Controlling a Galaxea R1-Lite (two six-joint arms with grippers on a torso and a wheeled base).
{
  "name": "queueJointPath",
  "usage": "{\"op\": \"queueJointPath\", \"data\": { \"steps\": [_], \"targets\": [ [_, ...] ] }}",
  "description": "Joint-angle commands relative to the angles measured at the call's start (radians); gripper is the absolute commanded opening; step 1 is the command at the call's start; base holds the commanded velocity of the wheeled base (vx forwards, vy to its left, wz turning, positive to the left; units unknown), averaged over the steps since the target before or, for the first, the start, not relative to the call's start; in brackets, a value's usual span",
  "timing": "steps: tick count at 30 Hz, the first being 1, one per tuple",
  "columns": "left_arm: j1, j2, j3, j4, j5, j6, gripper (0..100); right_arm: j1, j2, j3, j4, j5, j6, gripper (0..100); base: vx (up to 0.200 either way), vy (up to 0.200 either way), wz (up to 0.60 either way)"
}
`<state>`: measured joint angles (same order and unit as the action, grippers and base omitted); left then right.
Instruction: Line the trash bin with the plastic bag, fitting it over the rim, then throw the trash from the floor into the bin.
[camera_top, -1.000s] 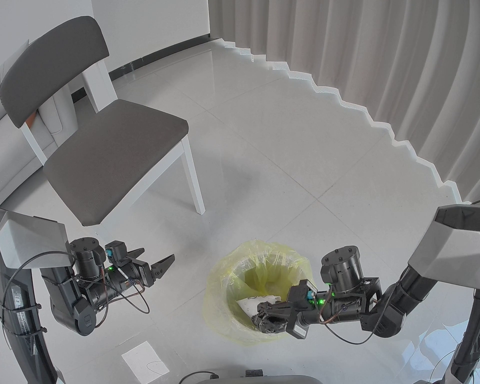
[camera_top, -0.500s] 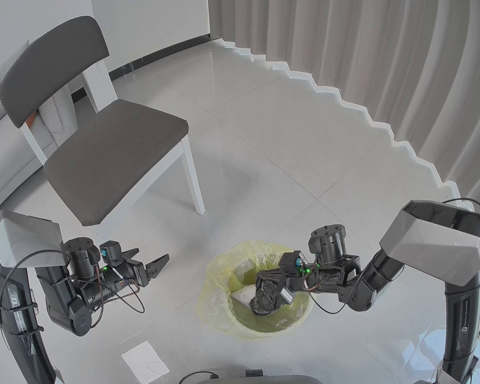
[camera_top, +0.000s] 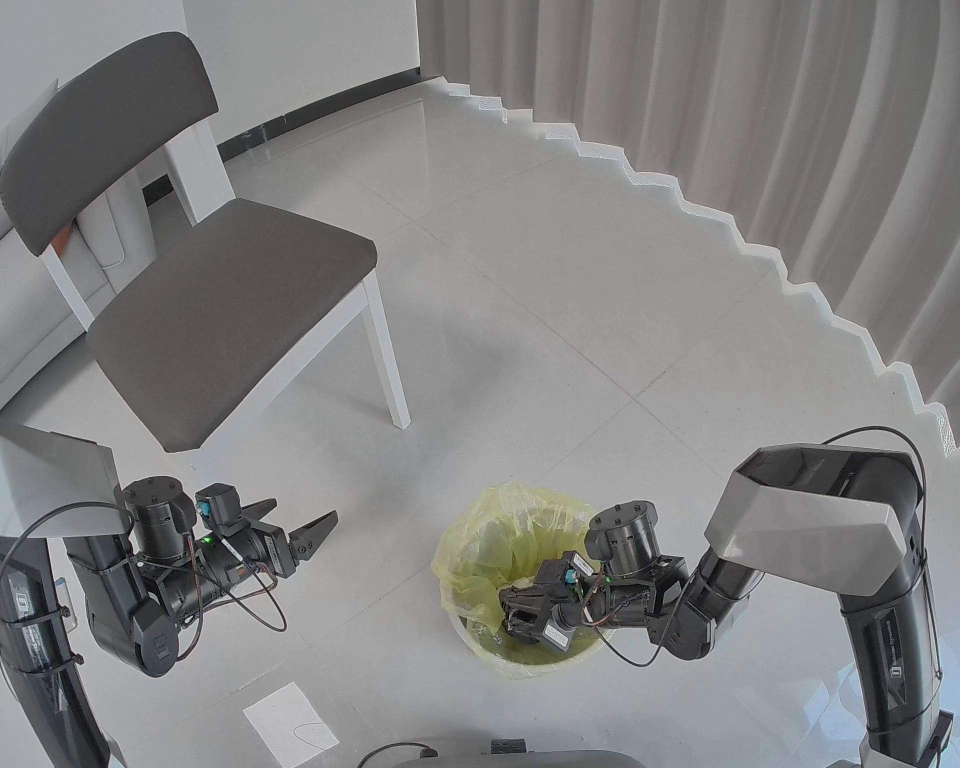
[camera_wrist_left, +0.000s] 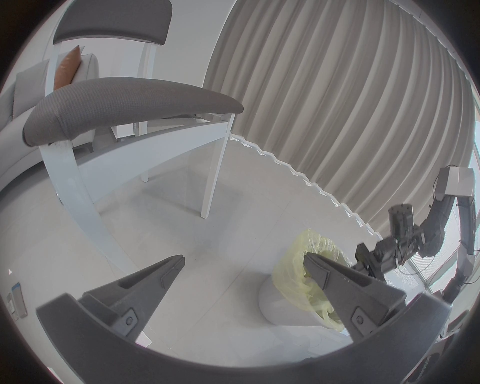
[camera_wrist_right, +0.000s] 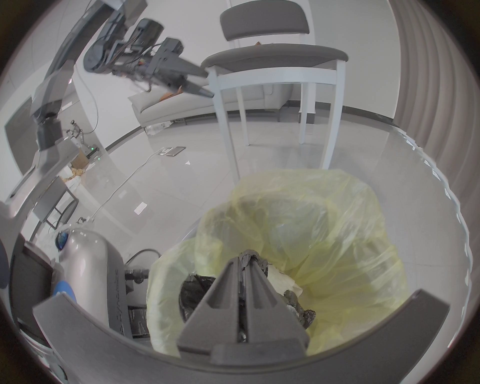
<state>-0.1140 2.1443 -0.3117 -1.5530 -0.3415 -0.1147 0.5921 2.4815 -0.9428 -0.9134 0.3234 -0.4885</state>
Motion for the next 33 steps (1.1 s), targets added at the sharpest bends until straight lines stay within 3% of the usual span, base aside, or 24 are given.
{"op": "queueJointPath", "data": {
  "steps": [1,10,14,21,26,33],
  "targets": [
    [-0.001,-0.004,0.000,-0.018,-0.001,0.000,100,0.003,-0.012,0.042,-0.030,0.000,-0.004,0,0.000,0.000,0.00],
    [-0.013,-0.004,0.003,-0.018,0.001,0.000,100,0.035,-0.124,0.087,-0.030,0.000,-0.002,0,0.000,0.000,0.00],
    [-0.013,-0.012,0.005,-0.018,0.001,0.000,100,0.120,-0.274,0.124,-0.024,-0.003,0.002,0,0.000,0.000,0.00],
    [-0.022,-0.038,0.029,-0.018,0.001,0.000,100,0.206,-0.354,0.145,-0.019,-0.024,0.002,0,0.000,0.000,0.00],
    [-0.022,-0.052,0.039,-0.018,0.001,0.000,100,0.192,-0.354,0.160,-0.009,-0.024,0.001,0,0.000,0.000,0.00],
    [-0.022,-0.058,0.039,-0.018,0.002,-0.002,100,0.094,-0.351,0.202,-0.015,-0.026,-0.005,0,0.000,0.000,0.00]
  ]
}}
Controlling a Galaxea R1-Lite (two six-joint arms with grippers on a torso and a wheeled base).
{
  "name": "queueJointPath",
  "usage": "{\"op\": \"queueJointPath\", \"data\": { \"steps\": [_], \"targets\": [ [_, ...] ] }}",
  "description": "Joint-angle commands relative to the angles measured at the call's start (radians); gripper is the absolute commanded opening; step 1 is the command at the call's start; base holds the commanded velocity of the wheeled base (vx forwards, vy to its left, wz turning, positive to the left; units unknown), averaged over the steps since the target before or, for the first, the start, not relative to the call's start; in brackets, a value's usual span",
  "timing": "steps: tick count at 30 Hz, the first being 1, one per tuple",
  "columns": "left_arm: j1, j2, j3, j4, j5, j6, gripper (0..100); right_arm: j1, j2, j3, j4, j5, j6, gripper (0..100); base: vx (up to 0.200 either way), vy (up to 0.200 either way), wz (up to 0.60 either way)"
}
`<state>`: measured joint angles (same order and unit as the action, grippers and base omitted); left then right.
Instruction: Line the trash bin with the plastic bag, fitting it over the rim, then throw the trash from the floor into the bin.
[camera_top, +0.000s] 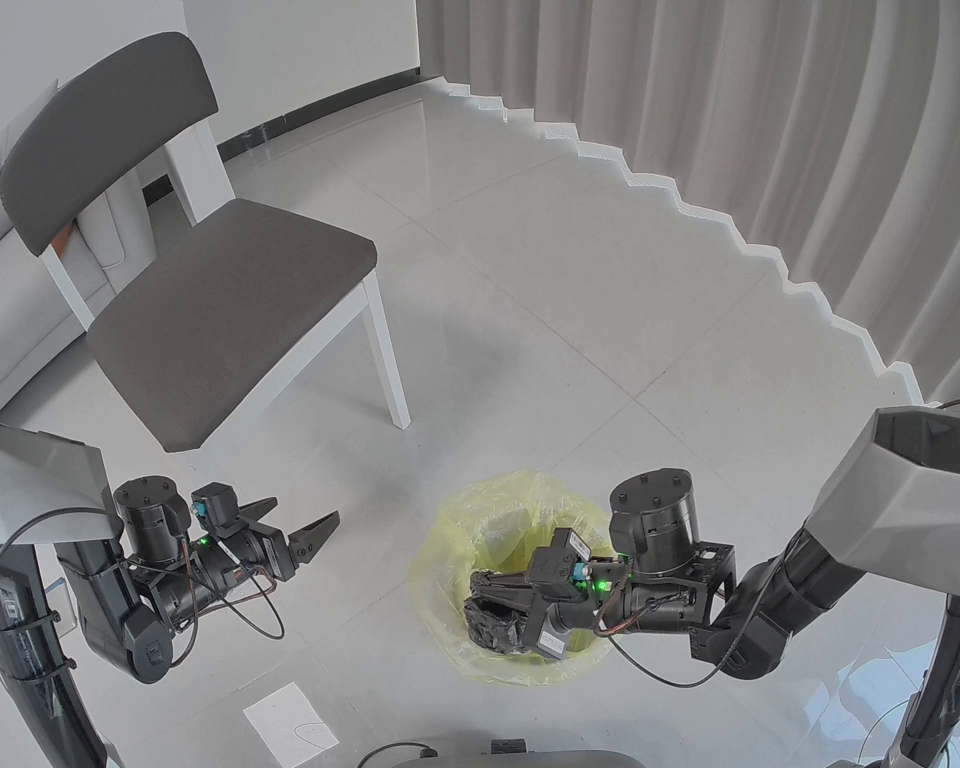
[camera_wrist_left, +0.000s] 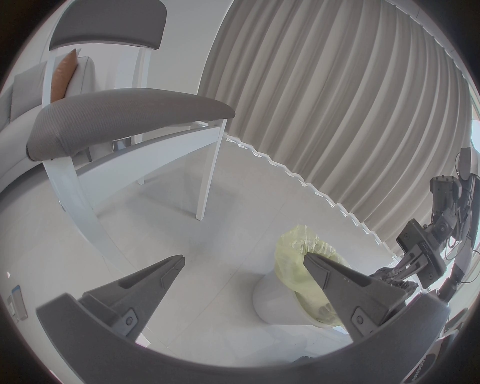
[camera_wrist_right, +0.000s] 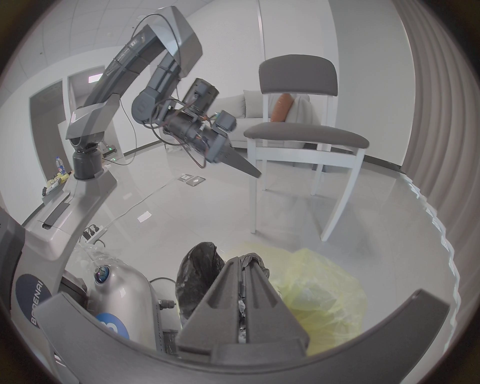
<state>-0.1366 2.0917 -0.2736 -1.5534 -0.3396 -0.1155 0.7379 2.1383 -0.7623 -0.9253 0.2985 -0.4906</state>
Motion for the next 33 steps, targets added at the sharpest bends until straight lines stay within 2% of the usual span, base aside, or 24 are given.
{"op": "queueJointPath", "data": {
  "steps": [1,7,15,21,28,33],
  "targets": [
    [0.002,-0.004,0.001,-0.017,0.001,-0.003,100,-0.064,-0.008,0.028,-0.004,-0.001,-0.005,0,0.000,0.000,0.00],
    [0.000,-0.002,-0.002,-0.017,0.001,-0.009,100,-0.126,-0.005,0.037,-0.006,-0.010,-0.017,0,0.000,0.000,0.00],
    [0.000,-0.009,-0.001,-0.017,0.001,-0.009,100,-0.130,0.026,0.006,-0.015,-0.032,-0.023,0,0.000,0.000,0.00],
    [-0.008,-0.021,0.011,-0.017,0.001,-0.007,100,-0.121,0.176,-0.029,-0.084,-0.030,-0.022,0,0.000,0.000,0.00],
    [0.000,-0.018,0.010,-0.017,0.001,-0.009,100,-0.130,0.189,0.077,-0.165,-0.030,-0.051,0,0.000,0.000,0.00],
    [0.000,-0.002,0.005,-0.017,0.001,-0.009,100,-0.187,0.120,0.176,-0.198,-0.029,-0.109,0,0.000,0.000,0.00]
  ]
}}
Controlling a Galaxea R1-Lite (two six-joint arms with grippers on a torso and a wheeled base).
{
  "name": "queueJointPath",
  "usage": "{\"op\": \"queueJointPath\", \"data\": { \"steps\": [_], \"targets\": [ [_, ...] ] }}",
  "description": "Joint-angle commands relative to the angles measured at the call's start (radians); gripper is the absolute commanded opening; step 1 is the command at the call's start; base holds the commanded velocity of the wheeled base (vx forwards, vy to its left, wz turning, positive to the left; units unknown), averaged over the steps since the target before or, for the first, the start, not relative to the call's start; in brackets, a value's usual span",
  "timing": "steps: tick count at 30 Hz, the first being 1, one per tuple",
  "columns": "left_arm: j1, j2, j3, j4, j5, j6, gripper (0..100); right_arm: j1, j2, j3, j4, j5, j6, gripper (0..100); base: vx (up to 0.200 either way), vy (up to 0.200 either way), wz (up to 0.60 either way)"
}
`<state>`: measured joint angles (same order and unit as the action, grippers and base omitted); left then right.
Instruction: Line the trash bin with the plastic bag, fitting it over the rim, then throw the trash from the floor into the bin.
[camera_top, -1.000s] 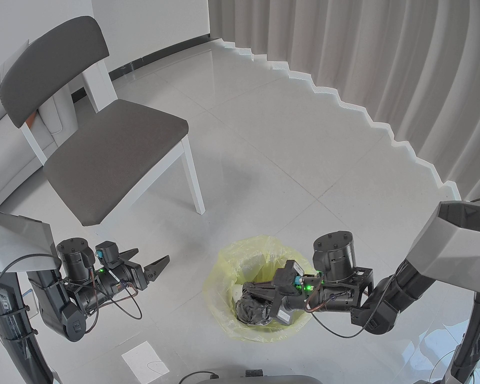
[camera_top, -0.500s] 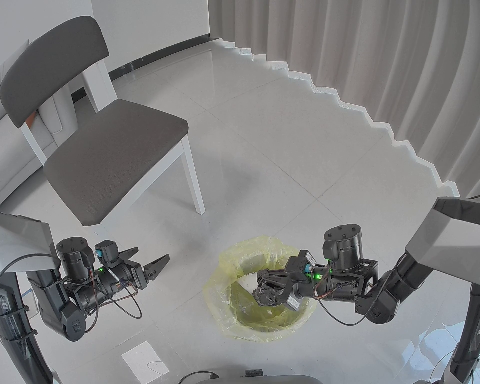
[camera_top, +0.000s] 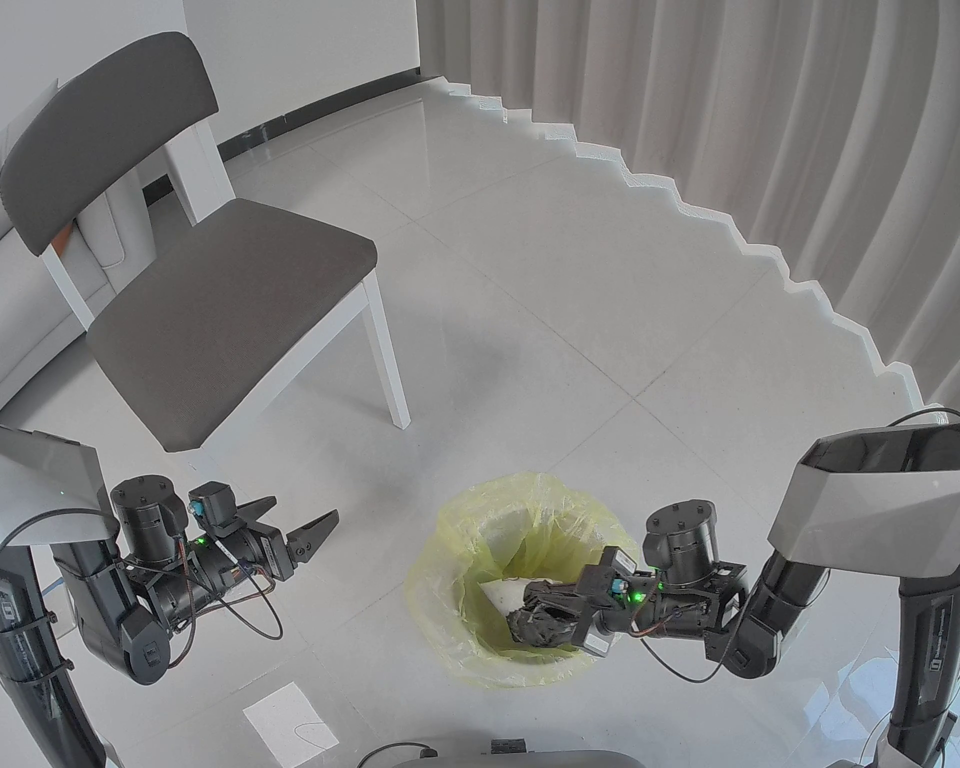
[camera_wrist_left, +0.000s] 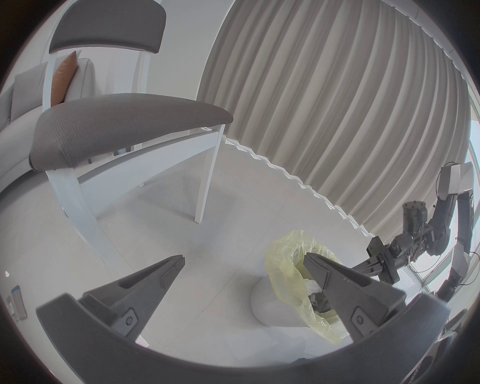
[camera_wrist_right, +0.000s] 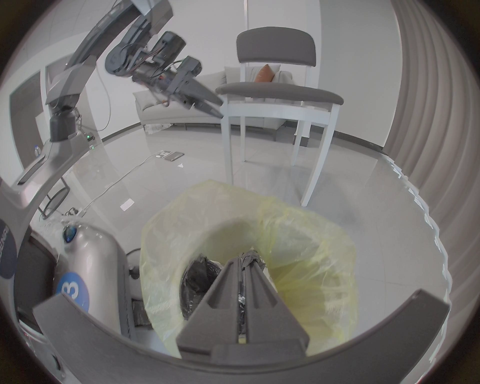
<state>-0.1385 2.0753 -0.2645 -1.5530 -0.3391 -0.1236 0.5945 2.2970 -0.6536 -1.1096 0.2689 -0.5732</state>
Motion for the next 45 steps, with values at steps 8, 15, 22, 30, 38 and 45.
{"op": "queueJointPath", "data": {
  "steps": [8,15,22,30,38,45],
  "targets": [
    [0.002,0.005,0.001,-0.018,0.000,-0.001,100,-0.038,0.058,-0.037,-0.004,0.001,-0.025,0,0.000,0.000,0.00],
    [0.002,-0.017,0.004,-0.018,0.000,-0.001,100,-0.008,0.163,-0.207,0.086,0.001,-0.014,0,0.000,0.000,0.00],
    [-0.003,-0.021,0.007,-0.018,0.019,-0.001,100,-0.002,0.211,-0.284,0.192,0.001,-0.013,0,0.000,0.000,0.00],
    [0.002,-0.026,0.010,-0.018,0.022,-0.001,100,-0.038,0.210,-0.287,0.221,0.001,-0.016,0,0.000,0.000,0.00],
    [-0.003,-0.029,0.016,-0.018,0.022,-0.001,100,-0.041,0.225,-0.377,0.332,0.000,-0.019,0,0.000,0.000,0.00],
    [-0.041,-0.014,0.001,-0.018,0.031,-0.001,100,-0.044,0.217,-0.366,0.315,-0.004,-0.013,100,0.000,0.000,0.00]
  ]
}}
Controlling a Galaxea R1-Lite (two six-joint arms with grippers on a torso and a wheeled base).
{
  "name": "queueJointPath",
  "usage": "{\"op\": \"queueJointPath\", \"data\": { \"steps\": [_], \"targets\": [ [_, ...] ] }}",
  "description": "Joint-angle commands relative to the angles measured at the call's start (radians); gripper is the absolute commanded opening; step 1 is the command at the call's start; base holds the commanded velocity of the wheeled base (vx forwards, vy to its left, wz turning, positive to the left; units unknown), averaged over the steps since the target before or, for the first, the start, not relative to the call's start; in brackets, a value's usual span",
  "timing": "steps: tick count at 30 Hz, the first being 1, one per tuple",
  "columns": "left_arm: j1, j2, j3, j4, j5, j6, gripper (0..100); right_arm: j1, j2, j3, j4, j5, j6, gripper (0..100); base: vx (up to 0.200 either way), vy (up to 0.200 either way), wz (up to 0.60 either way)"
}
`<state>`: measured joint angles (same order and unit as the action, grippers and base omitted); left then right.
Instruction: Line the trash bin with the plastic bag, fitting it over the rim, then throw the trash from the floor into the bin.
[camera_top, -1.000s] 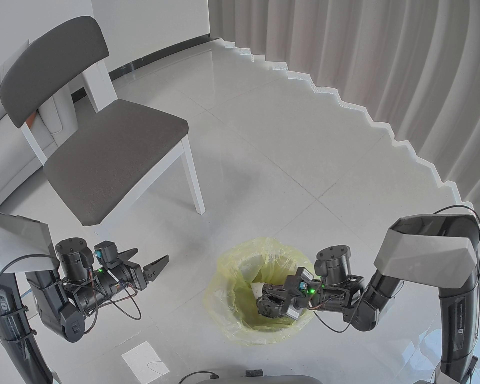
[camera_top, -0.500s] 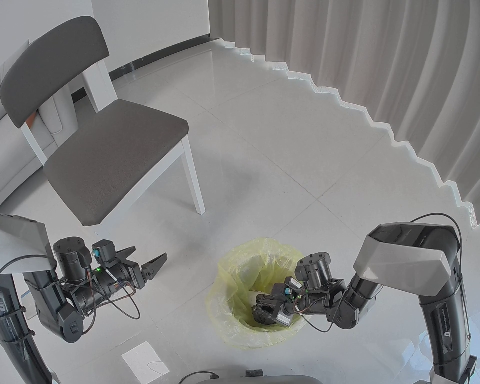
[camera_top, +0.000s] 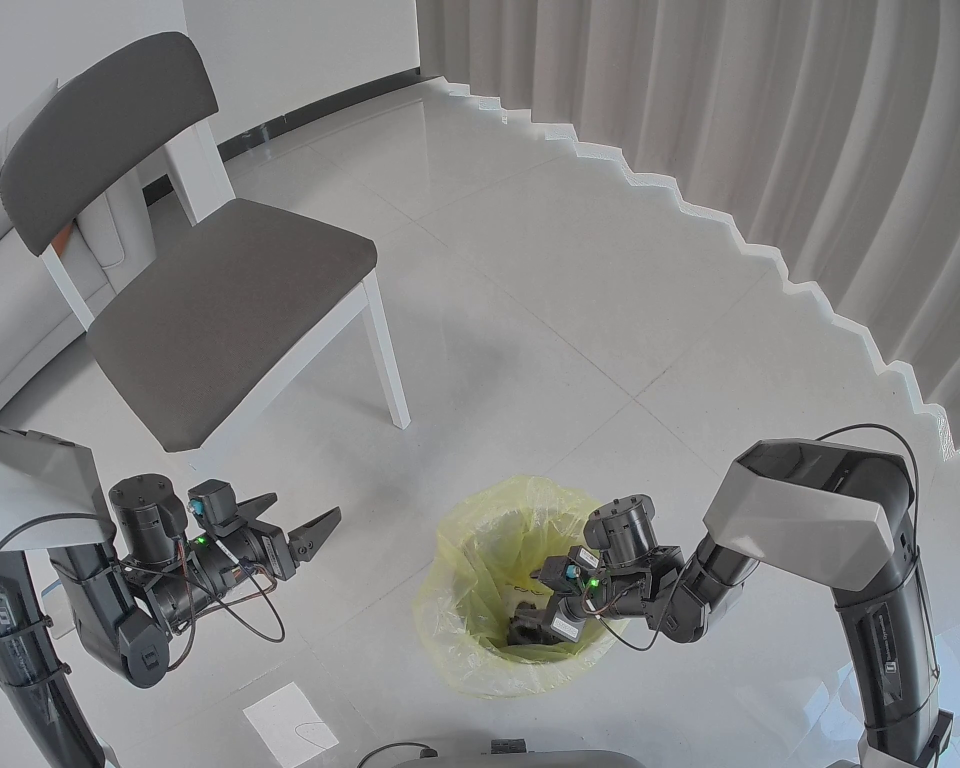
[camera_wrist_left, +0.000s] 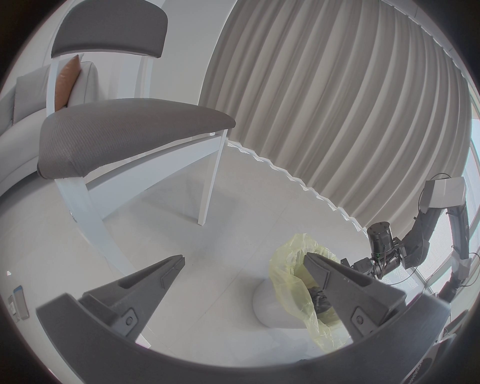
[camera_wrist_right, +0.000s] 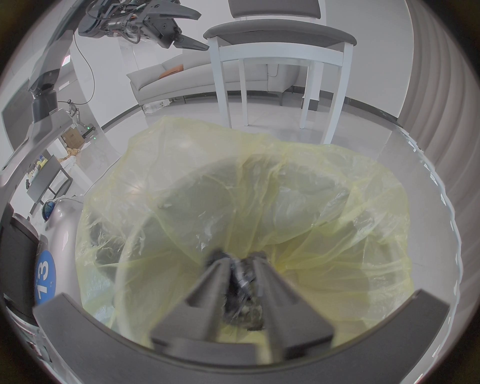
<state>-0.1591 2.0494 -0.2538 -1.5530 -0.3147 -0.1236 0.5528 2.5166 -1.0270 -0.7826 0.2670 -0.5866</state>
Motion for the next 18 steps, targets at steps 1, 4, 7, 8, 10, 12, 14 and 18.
{"op": "queueJointPath", "data": {
  "steps": [1,4,7,8,10,12,14,18],
  "targets": [
    [-0.031,0.018,-0.022,-0.018,0.012,-0.001,100,-0.004,-0.009,0.016,-0.024,-0.002,0.001,100,0.000,0.000,0.00],
    [-0.076,0.040,-0.056,-0.018,0.043,-0.001,100,-0.004,-0.035,0.056,-0.081,-0.003,-0.001,100,0.000,0.000,0.00],
    [-0.114,0.055,-0.067,-0.018,0.065,0.002,100,-0.005,-0.061,0.104,-0.135,-0.003,-0.001,100,0.000,0.000,0.00],
    [-0.151,0.092,-0.078,-0.015,0.071,0.007,100,-0.017,-0.099,0.160,-0.201,-0.008,0.002,100,0.000,0.000,0.00],
    [-0.189,0.137,-0.097,-0.009,0.075,0.012,100,-0.037,-0.148,0.240,-0.279,-0.008,0.008,100,0.000,0.000,0.00],
    [-0.221,0.198,-0.120,-0.001,0.086,0.013,100,-0.068,-0.202,0.337,-0.373,-0.008,0.048,100,0.000,0.000,0.00],
    [-0.238,0.264,-0.143,-0.002,0.101,0.013,100,-0.100,-0.243,0.433,-0.483,-0.006,0.108,100,0.000,0.000,0.00],
    [-0.263,0.342,-0.162,-0.002,0.117,0.010,100,-0.165,-0.265,0.547,-0.699,-0.017,0.238,100,0.000,0.000,0.00]
  ]
}}
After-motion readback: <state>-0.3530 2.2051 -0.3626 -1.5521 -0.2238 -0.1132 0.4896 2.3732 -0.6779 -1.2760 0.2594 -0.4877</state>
